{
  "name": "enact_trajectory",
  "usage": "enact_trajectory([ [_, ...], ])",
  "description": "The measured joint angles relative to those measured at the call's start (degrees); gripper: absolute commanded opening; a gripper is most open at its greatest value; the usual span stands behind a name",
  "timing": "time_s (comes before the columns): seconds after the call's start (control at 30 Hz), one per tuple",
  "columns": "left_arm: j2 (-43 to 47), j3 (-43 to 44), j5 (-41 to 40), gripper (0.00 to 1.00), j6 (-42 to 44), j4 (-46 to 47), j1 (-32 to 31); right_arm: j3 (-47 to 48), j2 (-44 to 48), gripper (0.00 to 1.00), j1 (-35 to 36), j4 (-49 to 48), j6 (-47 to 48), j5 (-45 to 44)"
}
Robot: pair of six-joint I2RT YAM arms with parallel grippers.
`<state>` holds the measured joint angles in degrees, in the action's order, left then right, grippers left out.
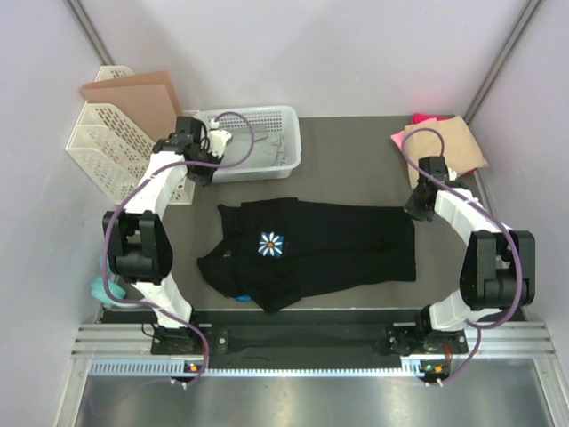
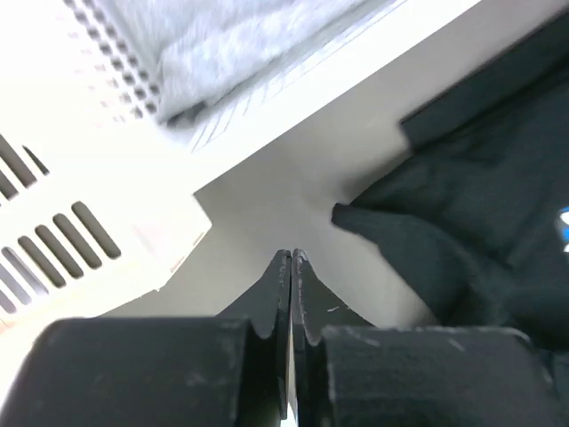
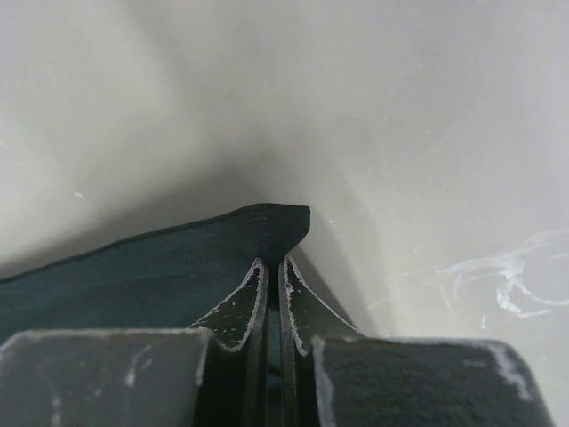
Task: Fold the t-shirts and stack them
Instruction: Flatten out the tshirt
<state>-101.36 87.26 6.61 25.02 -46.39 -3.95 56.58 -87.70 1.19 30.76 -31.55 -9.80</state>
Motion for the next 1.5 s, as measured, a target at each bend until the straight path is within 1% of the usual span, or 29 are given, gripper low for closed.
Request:
enact_trajectory([
  [0.03, 0.3, 0.8, 0.3, 0.07, -0.1, 0.0, -0.3, 0.2, 0.4, 0.00, -0.2, 0.0, 0.0, 0.0],
  [0.1, 1.2, 0.7, 1.2, 0.29, -0.3, -0.3, -0.8, 0.1, 0.8, 0.00, -0.2, 0.1, 0.0, 0.2],
  [0.13, 1.8, 0.2, 1.8, 0.46, -0.4, -0.6, -1.1, 0.0, 0.8, 0.00, -0.2, 0.1, 0.0, 0.3],
  [0.2, 3.3, -2.3, 3.0, 0.54, -1.2, -0.9, -2.0, -1.0, 0.9, 0.00, 0.1, -0.4, 0.1, 0.4],
  [0.23, 3.9, -3.6, 3.2, 0.64, -0.9, -1.2, -2.4, -1.6, 1.0, 0.00, 0.3, -0.5, 0.1, 0.4],
  [0.33, 6.2, -10.0, 2.5, 0.72, -1.0, -1.8, -5.6, -3.6, 1.2, 0.00, 0.6, -0.8, 0.3, 0.5],
  [0.47, 7.6, -17.4, 2.3, 0.74, -1.4, -2.4, -10.9, -4.9, 1.7, 0.00, 1.2, -0.7, 0.5, 0.6],
  [0.63, 7.3, -18.0, 1.7, 0.72, -2.6, -2.4, -11.1, -4.9, 2.5, 0.00, 2.2, -0.9, 0.5, 0.5],
  [0.77, 4.6, -16.5, 1.0, 0.70, -4.2, -1.6, -11.1, -4.9, 2.8, 0.00, 2.9, -0.8, 0.5, 0.5],
  [0.87, 1.5, -14.4, 0.9, 0.67, -5.5, -1.3, -11.2, -4.9, 3.3, 0.00, 3.2, -0.8, 0.5, 0.4],
  [0.97, -1.0, -12.0, 1.5, 0.62, -7.0, -1.1, -11.4, -4.9, 3.5, 0.00, 3.5, -0.8, 0.5, 0.4],
  [1.0, -1.5, -11.5, 1.5, 0.58, -7.5, -0.9, -11.6, -4.9, 3.5, 0.00, 3.5, -0.8, 0.5, 0.4],
  [1.07, -1.8, -11.4, 1.5, 0.35, -8.3, -0.6, -12.3, -4.9, 3.5, 0.00, 3.6, -0.8, 0.5, 0.4],
  [1.1, -1.8, -11.4, 1.6, 0.25, -8.8, -0.6, -12.7, -4.9, 3.5, 0.00, 3.6, -0.9, 0.6, 0.4],
  [1.13, -1.9, -11.4, 1.7, 0.09, -9.0, -0.6, -13.1, -4.9, 3.5, 0.00, 3.6, -0.9, 0.6, 0.4],
  [1.17, -2.0, -11.4, 1.7, 0.01, -9.2, -0.6, -13.4, -4.9, 3.5, 0.00, 3.6, -0.9, 0.6, 0.4],
  [1.3, -2.6, -11.4, 1.0, 0.00, -8.9, -0.7, -13.9, -4.9, 3.5, 0.00, 3.6, -1.0, 0.8, 0.4],
  [1.5, -2.4, -11.3, -2.3, 0.00, -6.7, -1.5, -11.9, -4.9, 3.5, 0.00, 3.6, -1.0, 1.0, 0.3],
])
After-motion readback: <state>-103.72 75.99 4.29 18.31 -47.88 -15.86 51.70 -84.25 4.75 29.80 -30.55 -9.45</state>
